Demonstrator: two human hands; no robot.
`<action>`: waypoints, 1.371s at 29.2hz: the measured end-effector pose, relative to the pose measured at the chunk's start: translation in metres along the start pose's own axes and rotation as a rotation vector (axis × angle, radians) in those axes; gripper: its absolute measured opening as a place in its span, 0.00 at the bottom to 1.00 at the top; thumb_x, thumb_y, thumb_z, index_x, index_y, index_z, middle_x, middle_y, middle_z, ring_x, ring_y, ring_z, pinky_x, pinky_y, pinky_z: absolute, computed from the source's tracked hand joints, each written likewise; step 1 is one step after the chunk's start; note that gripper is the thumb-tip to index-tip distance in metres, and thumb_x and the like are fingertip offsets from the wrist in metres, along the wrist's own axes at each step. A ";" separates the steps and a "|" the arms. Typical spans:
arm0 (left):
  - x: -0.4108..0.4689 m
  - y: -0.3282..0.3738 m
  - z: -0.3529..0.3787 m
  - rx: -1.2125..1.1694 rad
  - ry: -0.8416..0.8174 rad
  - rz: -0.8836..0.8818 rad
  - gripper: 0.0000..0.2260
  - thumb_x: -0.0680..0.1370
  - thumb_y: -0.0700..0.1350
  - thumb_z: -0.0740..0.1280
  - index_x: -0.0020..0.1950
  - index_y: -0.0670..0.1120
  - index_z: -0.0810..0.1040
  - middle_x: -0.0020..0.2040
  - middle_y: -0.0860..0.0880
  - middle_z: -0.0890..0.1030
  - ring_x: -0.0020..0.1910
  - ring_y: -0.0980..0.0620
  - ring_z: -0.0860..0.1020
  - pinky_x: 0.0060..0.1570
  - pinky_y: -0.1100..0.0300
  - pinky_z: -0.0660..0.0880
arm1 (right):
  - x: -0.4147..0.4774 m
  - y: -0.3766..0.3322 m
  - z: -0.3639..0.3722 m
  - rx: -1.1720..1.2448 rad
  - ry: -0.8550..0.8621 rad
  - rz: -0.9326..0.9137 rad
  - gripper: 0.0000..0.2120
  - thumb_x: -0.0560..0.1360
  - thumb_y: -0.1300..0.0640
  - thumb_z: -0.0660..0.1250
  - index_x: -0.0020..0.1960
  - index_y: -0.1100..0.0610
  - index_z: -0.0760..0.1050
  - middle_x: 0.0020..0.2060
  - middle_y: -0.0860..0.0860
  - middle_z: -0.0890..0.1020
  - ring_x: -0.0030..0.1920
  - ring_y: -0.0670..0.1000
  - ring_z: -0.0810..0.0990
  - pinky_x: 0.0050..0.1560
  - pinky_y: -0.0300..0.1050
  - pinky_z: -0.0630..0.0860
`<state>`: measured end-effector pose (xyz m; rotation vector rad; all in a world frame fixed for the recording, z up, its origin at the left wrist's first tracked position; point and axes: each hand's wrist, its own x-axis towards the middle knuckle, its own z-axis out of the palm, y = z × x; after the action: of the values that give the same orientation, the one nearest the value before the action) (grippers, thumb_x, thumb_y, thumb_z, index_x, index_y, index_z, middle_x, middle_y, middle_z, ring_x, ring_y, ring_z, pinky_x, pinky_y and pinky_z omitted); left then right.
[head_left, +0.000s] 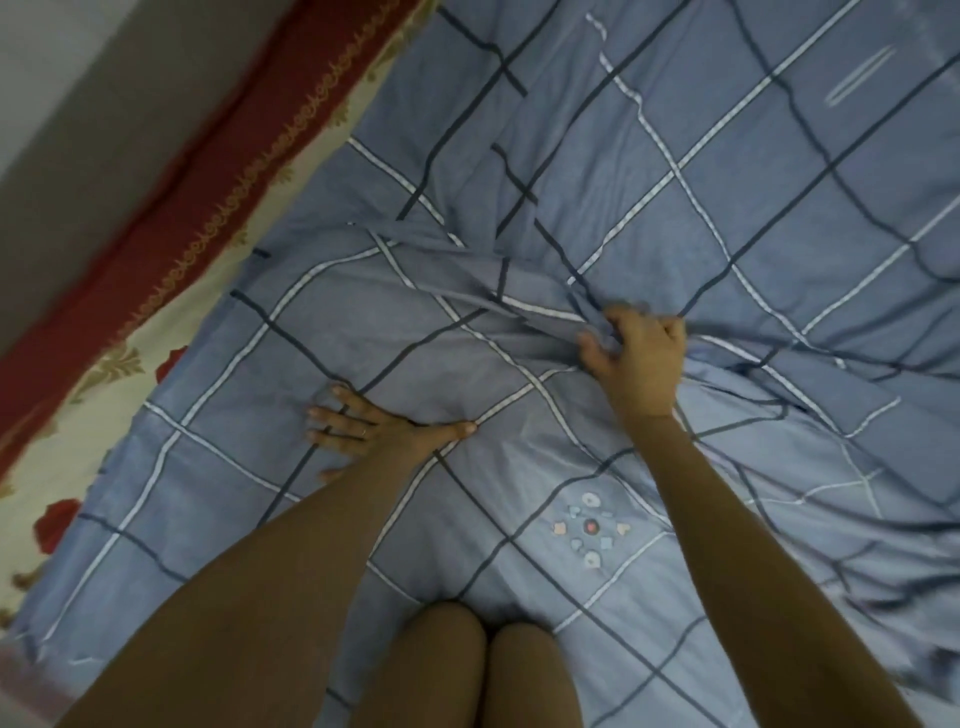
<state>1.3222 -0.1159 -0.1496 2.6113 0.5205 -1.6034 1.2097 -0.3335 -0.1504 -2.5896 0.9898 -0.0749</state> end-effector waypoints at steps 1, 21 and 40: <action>0.000 -0.002 -0.001 -0.017 0.001 0.012 0.78 0.38 0.73 0.69 0.67 0.46 0.19 0.68 0.40 0.21 0.68 0.39 0.24 0.64 0.34 0.30 | -0.022 0.002 -0.002 -0.032 -0.035 -0.091 0.21 0.70 0.40 0.64 0.43 0.59 0.80 0.27 0.53 0.78 0.29 0.54 0.77 0.42 0.46 0.65; -0.014 -0.069 -0.015 -0.359 0.900 0.813 0.25 0.72 0.33 0.60 0.69 0.41 0.68 0.74 0.36 0.58 0.72 0.39 0.60 0.67 0.51 0.59 | -0.109 -0.033 -0.062 0.144 -1.418 0.215 0.32 0.68 0.37 0.71 0.66 0.51 0.70 0.48 0.42 0.77 0.52 0.47 0.74 0.50 0.37 0.71; 0.066 -0.032 -0.156 -0.388 0.774 0.636 0.05 0.75 0.34 0.58 0.45 0.43 0.67 0.45 0.38 0.77 0.45 0.45 0.74 0.40 0.56 0.64 | -0.128 -0.039 -0.008 -0.213 -0.992 0.062 0.20 0.78 0.54 0.61 0.70 0.51 0.67 0.71 0.58 0.60 0.65 0.61 0.69 0.65 0.55 0.69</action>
<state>1.4745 -0.0372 -0.1298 2.5931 -0.0246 -0.2632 1.1365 -0.2255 -0.1185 -2.2592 0.6857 1.2470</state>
